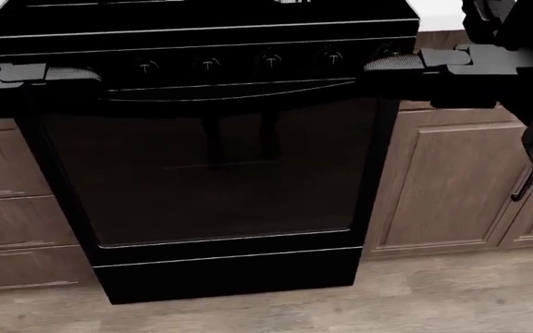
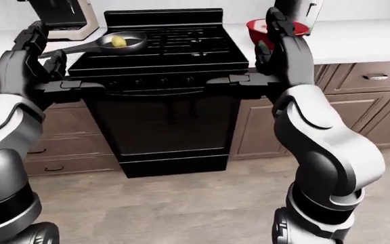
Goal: Pick the potato from the pan and place it in the bowl.
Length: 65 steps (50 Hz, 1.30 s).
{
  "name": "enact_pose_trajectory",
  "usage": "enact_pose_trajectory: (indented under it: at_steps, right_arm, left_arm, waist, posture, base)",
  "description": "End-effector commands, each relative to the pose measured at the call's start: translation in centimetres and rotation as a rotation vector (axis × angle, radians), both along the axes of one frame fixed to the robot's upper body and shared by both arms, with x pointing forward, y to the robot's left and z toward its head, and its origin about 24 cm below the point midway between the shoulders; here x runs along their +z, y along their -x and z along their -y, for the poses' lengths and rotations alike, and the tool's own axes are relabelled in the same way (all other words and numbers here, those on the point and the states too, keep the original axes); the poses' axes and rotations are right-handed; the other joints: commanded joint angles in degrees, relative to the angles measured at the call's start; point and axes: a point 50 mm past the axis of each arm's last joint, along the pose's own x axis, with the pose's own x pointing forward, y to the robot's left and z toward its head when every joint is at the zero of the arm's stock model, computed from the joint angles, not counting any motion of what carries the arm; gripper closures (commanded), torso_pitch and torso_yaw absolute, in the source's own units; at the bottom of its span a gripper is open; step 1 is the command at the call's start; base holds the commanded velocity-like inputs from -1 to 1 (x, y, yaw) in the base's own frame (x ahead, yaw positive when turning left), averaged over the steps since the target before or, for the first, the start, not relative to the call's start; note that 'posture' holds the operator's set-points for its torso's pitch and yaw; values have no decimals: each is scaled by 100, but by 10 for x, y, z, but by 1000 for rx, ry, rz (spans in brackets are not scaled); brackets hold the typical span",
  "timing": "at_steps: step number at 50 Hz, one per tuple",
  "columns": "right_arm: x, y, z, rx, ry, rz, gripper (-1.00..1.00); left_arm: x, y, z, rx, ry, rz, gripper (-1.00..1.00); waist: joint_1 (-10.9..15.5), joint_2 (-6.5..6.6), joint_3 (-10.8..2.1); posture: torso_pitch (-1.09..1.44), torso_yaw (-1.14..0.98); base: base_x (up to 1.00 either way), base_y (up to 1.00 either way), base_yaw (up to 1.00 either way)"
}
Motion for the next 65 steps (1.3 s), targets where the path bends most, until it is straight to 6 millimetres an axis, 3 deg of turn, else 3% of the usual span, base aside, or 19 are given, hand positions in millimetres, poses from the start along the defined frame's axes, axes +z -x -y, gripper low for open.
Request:
enact_pose_trajectory:
  at_steps: [1, 5, 7, 8, 11, 17, 20, 21, 23, 29, 33, 42, 44, 46, 56, 58, 60, 61, 65]
  right_arm:
    - [17, 7, 5, -29, -10, 101, -100]
    - [18, 7, 5, -29, -9, 99, -100]
    - [17, 7, 4, -28, -8, 99, -100]
    - [17, 7, 5, -29, -9, 99, -100]
    - [18, 6, 5, -29, -10, 100, -100]
    - [18, 7, 5, -30, -10, 99, -100]
    - [18, 7, 5, -29, -10, 99, -100]
    - [18, 7, 6, -30, -11, 99, -100]
    - [17, 7, 5, -29, -10, 98, -100]
    - [15, 4, 6, -29, -9, 98, -100]
    - [16, 6, 4, -29, -9, 98, -100]
    - [18, 7, 5, -29, -10, 100, -100]
    - [18, 7, 5, -28, -9, 100, -100]
    - [17, 7, 6, -29, -10, 99, -100]
    - [14, 3, 6, -29, -10, 99, -100]
    - [15, 4, 6, -28, -11, 100, -100]
    - [15, 4, 6, -27, -10, 99, -100]
    - [15, 4, 6, -27, -10, 99, -100]
    - [15, 5, 6, -27, -9, 100, -100]
  left_arm:
    - [19, 6, 5, -27, -13, 105, -100]
    - [19, 6, 6, -27, -14, 104, -100]
    - [20, 6, 5, -27, -13, 105, -100]
    - [20, 7, 6, -27, -13, 105, -100]
    - [20, 6, 6, -27, -12, 105, -100]
    - [20, 6, 5, -27, -12, 107, -100]
    - [21, 6, 5, -27, -12, 106, -100]
    - [20, 6, 5, -26, -12, 106, -100]
    - [19, 5, 5, -26, -12, 106, -100]
    - [19, 5, 5, -27, -12, 106, -100]
    - [21, 7, 4, -25, -13, 108, -100]
    - [22, 8, 5, -25, -13, 109, -100]
    - [22, 8, 4, -24, -14, 110, -100]
    - [22, 8, 5, -25, -14, 111, -100]
    - [21, 4, 4, -26, -15, 108, -100]
    - [21, 4, 4, -27, -15, 108, -100]
    - [20, 4, 3, -26, -15, 108, -100]
    - [20, 4, 4, -27, -15, 108, -100]
    - [20, 5, 4, -26, -15, 109, -100]
  waist:
    - [-32, 4, -127]
    - [-27, -251, -81]
    - [-12, -539, -137]
    - [-34, -433, -111]
    - [-29, -442, -151]
    - [-40, -85, -63]
    - [-67, 485, -199]
    - [-36, 234, -138]
    - [-34, 252, -128]
    - [-33, -94, -83]
    - [-2, -518, -129]
    - [-23, -189, -64]
    - [-53, 0, -62]
    - [-79, 415, -174]
    - [-35, -124, -78]
    - [-14, -294, -67]
    - [9, -610, -128]
    - [-44, -401, -83]
    - [-9, -419, -147]
  posture:
    - [0, 0]
    - [0, 0]
    - [0, 0]
    - [0, 0]
    - [0, 0]
    - [0, 0]
    - [0, 0]
    - [0, 0]
    - [0, 0]
    - [0, 0]
    - [0, 0]
    - [0, 0]
    - [0, 0]
    - [0, 0]
    - [0, 0]
    - [0, 0]
    - [0, 0]
    - [0, 0]
    - [0, 0]
  base:
    - [2, 19, 0]
    - [3, 19, 0]
    - [3, 20, 0]
    - [3, 19, 0]
    - [2, 19, 0]
    - [3, 19, 0]
    - [3, 19, 0]
    - [4, 20, 0]
    - [3, 19, 0]
    - [5, 19, 0]
    - [4, 19, 0]
    - [5, 19, 0]
    - [5, 20, 0]
    - [5, 19, 0]
    - [6, 19, 0]
    - [9, 19, 0]
    - [11, 18, 0]
    - [12, 18, 0]
    - [12, 17, 0]
